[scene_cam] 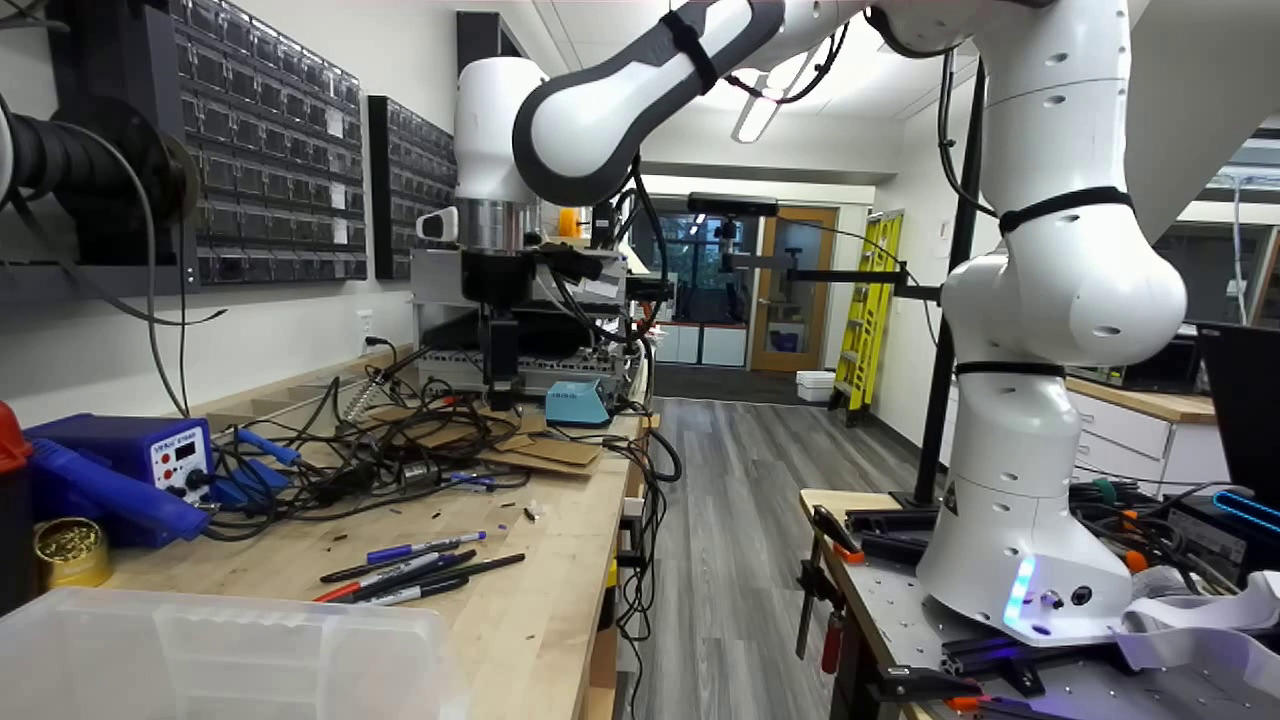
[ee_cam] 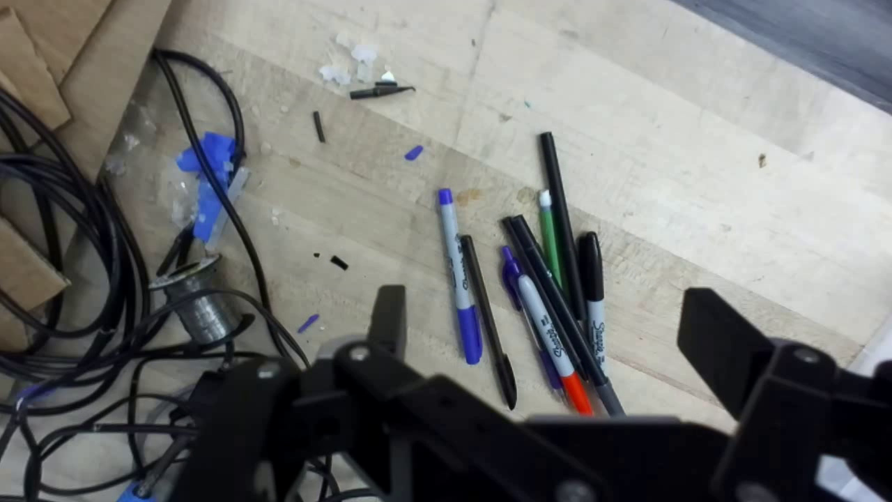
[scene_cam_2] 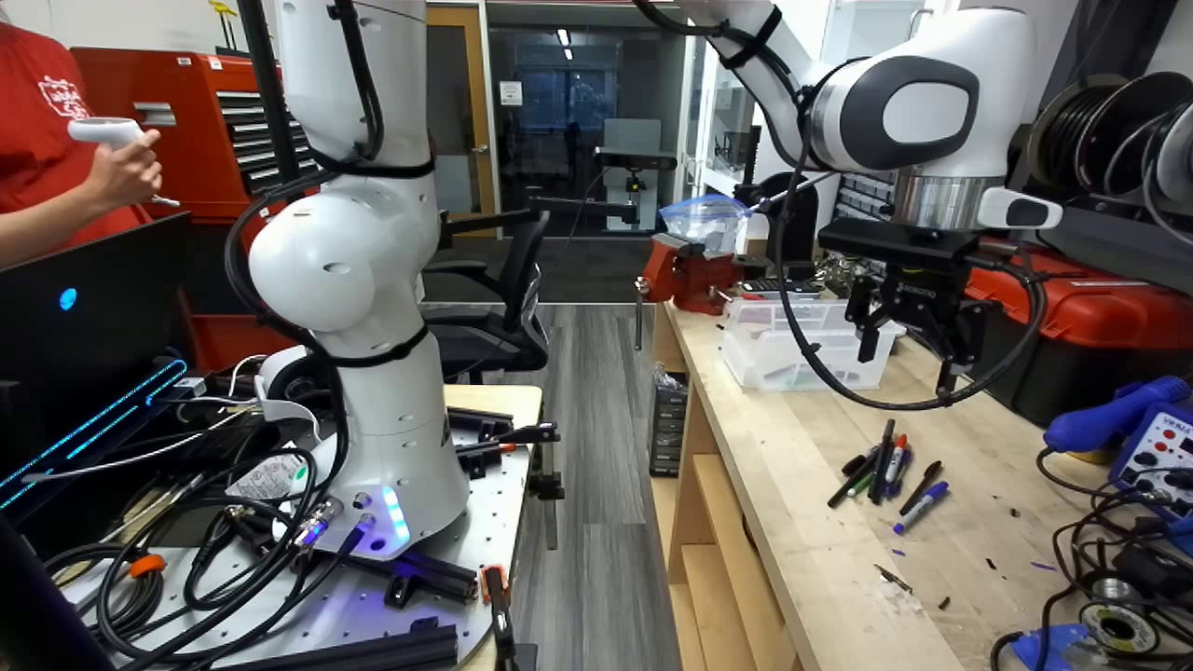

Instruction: Pick up the blue marker and put it in the box

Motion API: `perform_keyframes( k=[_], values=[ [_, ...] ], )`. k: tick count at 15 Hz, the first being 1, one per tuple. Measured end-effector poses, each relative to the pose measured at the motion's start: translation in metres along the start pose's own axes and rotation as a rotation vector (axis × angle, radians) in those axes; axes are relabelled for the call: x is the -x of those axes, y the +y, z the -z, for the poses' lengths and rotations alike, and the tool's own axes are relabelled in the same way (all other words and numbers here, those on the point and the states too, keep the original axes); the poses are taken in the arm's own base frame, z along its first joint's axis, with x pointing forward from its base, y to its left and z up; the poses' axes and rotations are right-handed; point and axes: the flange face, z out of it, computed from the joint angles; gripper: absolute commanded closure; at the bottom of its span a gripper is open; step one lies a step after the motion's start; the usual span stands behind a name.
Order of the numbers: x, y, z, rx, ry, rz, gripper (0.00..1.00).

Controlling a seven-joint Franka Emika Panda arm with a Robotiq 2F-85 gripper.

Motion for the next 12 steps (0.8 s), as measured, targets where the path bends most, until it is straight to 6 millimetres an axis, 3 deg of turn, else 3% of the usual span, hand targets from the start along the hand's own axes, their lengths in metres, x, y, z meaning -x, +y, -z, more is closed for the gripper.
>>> perform_keyframes(
  k=[8,12],
  values=[
    [-0.0078,-0.0069,0.0056,0.018,0.009,0.04,0.0],
    [-0.0091,-0.0076,-0.0028,0.016,0.003,0.042,0.0]
  ],
)
